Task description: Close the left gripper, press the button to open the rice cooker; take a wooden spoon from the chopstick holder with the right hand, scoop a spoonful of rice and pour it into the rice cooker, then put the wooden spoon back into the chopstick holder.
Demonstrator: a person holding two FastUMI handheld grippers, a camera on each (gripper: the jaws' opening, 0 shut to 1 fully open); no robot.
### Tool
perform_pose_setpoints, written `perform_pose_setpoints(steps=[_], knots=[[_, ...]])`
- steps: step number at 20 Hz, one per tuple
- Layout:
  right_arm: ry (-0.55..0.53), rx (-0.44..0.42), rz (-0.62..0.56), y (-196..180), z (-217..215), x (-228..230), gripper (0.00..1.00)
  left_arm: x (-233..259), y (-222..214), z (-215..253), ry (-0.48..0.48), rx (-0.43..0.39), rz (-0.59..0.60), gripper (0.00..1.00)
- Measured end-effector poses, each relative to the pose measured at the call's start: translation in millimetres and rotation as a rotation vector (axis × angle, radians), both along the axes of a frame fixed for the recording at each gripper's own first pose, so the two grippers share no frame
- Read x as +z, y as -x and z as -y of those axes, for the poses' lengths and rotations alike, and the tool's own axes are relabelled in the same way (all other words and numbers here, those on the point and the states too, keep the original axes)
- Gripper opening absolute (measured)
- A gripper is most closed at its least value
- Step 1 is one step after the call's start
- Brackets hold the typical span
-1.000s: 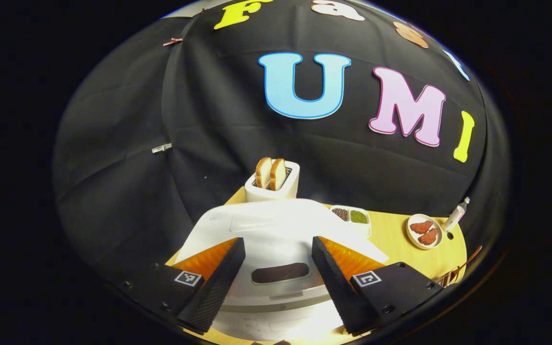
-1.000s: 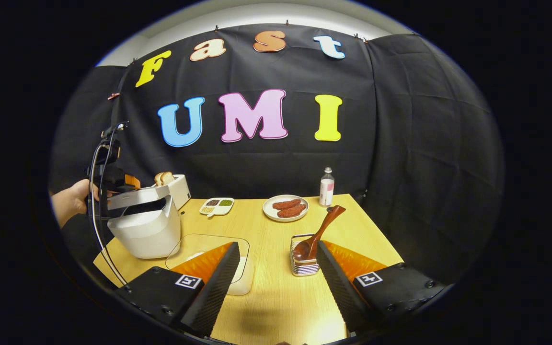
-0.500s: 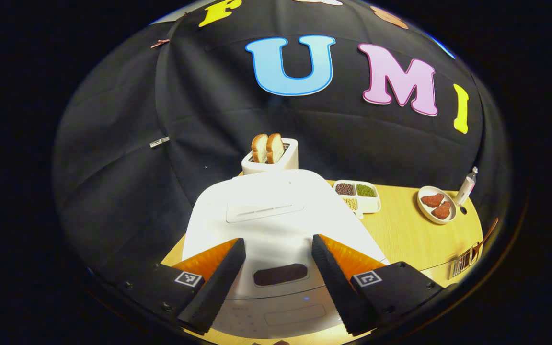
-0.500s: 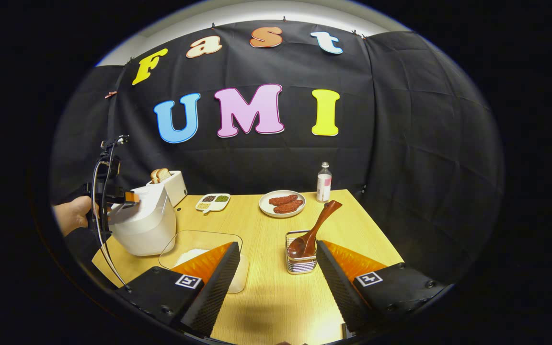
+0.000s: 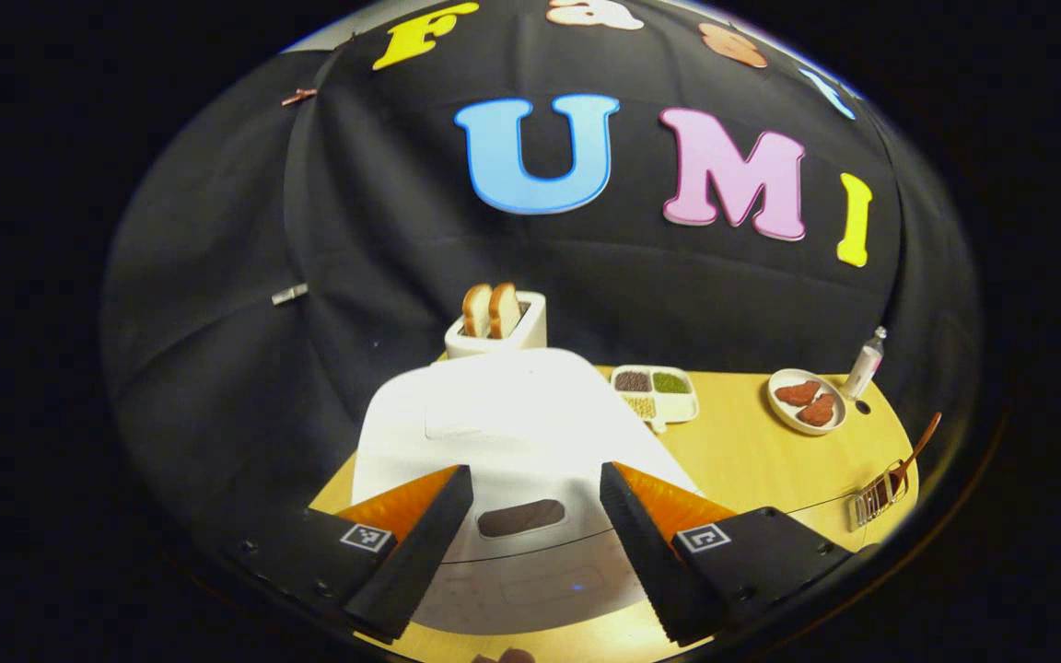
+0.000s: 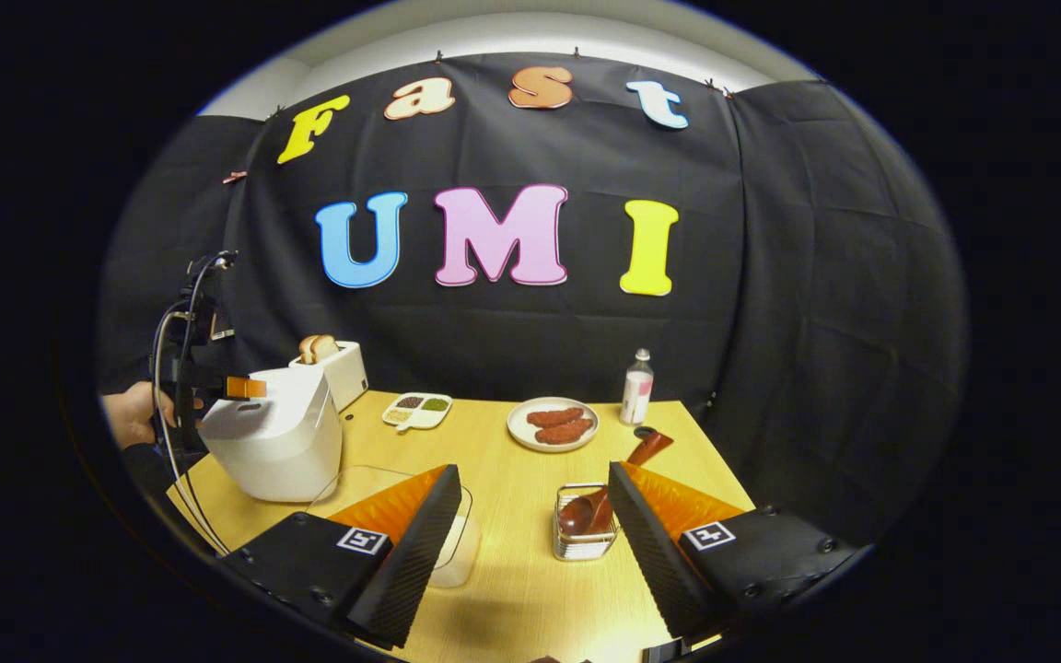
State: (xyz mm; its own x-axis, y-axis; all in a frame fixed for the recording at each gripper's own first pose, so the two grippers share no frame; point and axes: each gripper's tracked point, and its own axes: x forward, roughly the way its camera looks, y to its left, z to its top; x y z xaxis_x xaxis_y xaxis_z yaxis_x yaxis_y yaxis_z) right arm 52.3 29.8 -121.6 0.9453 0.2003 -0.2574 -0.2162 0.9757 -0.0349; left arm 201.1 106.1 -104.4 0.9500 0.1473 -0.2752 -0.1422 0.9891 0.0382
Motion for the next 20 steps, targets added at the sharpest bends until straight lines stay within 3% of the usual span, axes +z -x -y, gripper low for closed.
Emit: perform_pose_setpoints(steps=[4,11,16,20], knots=[[0.006,0.036,0.075,-13.7,-19.5,40.0,1.0,76.9,48.4,32.6,-0.024,-0.072,0.152,0.95],[-0.042,0.052,0.098,-5.3,-38.1,95.2,1.0,129.3,139.6,57.3,0.06,-0.108,0.255,0.94],[-0.07,-0.045,0.099,7.8,-17.3,117.4,1.0,138.7,175.6,47.0,0.12,-0.08,0.262,0.95],[-0.026,-0.14,0.118,22.2,4.4,121.9,1.0,140.8,192.1,20.7,0.031,-0.04,0.267,0.95]])
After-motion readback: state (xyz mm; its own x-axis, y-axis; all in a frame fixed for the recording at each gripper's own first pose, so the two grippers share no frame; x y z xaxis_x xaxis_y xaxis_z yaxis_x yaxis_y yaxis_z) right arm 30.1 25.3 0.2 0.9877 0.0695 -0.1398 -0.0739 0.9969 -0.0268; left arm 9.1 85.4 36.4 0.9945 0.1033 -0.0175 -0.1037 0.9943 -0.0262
